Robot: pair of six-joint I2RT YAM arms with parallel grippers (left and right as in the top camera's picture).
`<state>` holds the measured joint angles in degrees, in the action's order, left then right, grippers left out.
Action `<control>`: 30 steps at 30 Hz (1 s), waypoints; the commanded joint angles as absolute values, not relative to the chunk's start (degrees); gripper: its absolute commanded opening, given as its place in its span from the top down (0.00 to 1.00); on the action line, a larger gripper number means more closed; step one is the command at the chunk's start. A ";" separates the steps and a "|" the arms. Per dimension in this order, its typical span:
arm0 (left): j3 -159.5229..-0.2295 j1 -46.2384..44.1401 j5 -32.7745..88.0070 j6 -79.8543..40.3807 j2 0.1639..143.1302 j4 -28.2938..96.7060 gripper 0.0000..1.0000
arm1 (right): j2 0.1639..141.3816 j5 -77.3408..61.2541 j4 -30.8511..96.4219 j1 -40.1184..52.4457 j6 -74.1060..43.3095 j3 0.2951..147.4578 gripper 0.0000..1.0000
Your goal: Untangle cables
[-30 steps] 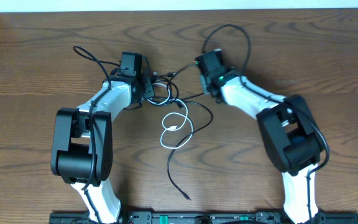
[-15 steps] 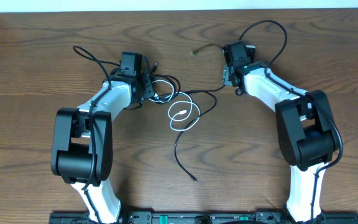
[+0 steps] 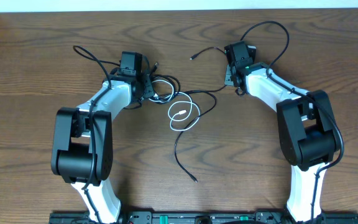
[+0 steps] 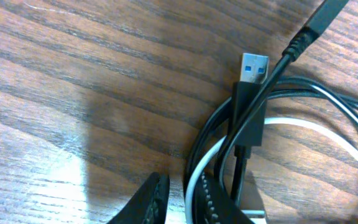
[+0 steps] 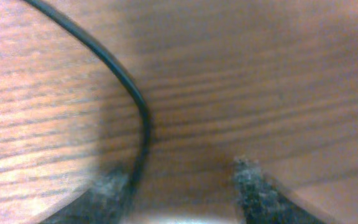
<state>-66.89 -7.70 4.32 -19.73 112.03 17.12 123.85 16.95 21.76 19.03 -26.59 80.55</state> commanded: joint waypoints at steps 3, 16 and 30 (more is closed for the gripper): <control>-65.98 -7.42 7.92 -20.21 113.03 19.35 0.81 | 133.38 16.21 26.57 18.00 -22.24 74.24 0.80; -65.98 -7.42 22.76 -15.03 110.78 18.50 0.81 | 130.54 5.87 28.34 19.03 -15.92 75.37 0.87; -65.98 -7.42 23.59 -14.61 110.78 18.72 0.93 | 116.51 -12.34 30.52 24.62 -4.95 75.37 0.44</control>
<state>-66.67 -7.55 22.70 -15.35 111.50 18.33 117.54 -1.15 30.24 23.03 -8.67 77.08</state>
